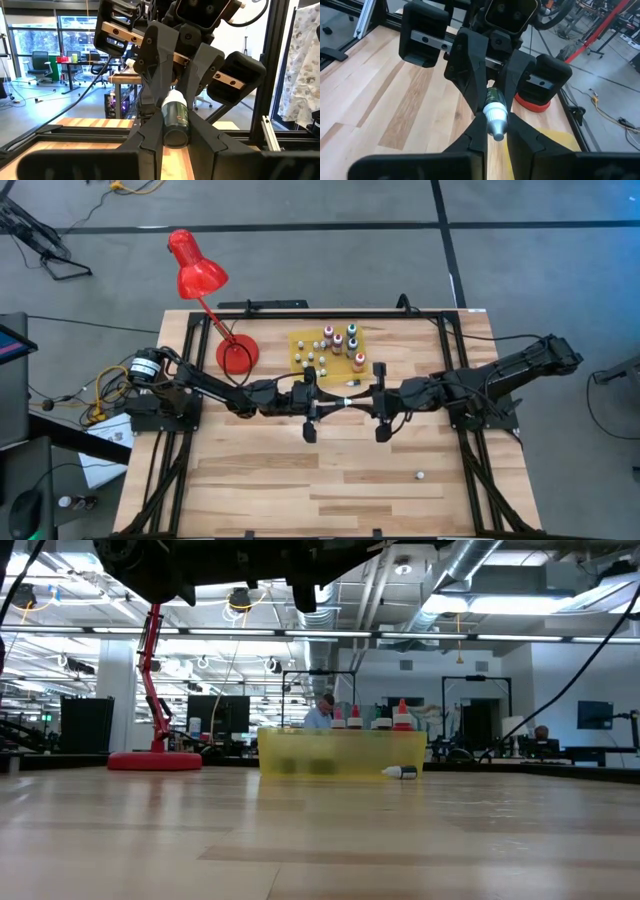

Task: Pick & Place food coloring
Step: Put the small green food coloring bottle into the yellow bin, then put the small black food coloring bottle into the yellow bin

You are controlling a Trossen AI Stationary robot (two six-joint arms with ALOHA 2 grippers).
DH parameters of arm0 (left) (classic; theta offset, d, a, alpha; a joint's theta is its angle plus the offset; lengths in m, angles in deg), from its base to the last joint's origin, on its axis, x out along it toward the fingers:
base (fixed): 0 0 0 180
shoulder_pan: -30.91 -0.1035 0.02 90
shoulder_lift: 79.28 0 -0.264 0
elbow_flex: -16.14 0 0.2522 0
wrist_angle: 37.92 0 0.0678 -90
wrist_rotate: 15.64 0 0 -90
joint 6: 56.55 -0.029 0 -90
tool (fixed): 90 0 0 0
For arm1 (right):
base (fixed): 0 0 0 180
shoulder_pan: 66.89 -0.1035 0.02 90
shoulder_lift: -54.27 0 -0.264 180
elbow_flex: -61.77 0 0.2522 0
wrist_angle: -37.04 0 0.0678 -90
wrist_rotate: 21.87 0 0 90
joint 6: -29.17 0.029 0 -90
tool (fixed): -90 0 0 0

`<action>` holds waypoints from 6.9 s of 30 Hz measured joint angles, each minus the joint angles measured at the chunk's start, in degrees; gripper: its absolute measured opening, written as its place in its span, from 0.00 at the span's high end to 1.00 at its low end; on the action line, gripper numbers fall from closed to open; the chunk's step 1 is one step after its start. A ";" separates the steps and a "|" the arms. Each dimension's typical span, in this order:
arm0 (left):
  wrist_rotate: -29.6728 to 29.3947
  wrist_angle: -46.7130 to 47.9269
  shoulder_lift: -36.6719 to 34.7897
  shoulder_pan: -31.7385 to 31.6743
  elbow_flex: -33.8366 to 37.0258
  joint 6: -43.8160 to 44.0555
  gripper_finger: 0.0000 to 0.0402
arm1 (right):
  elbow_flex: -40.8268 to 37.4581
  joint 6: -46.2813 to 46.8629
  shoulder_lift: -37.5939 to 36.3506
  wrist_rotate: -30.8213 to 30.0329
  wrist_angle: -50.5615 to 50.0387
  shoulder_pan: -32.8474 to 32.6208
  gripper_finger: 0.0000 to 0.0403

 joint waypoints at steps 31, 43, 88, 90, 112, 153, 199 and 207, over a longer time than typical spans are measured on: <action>-15.10 28.98 -0.17 -4.42 -0.02 15.40 0.31 | 0.65 10.12 0.06 -0.48 -15.88 17.10 0.90; -12.38 52.08 -2.98 -5.73 0.01 25.37 0.31 | 19.65 12.85 20.31 7.52 -35.97 29.48 0.88; -13.46 99.21 -25.18 -4.04 0.00 36.44 0.31 | 33.75 3.75 47.61 14.38 -44.78 31.25 0.88; -13.51 99.34 -25.18 -4.07 0.00 36.17 0.31 | 33.75 3.70 47.63 14.42 -44.29 31.41 0.88; -13.51 98.92 -25.16 -4.07 0.00 35.47 0.31 | 33.70 3.66 47.56 14.82 -44.04 31.62 0.74; -15.47 98.41 -25.14 -4.05 0.02 35.46 0.31 | 20.90 26.48 16.76 44.96 -66.23 14.53 0.69; -14.42 88.17 -25.14 4.46 0.04 41.70 0.31 | 6.95 82.65 32.80 37.53 -48.16 -22.23 0.57; -15.39 88.15 -25.14 5.51 0.04 41.75 0.31 | 6.99 81.84 32.30 37.58 -47.84 -22.37 0.72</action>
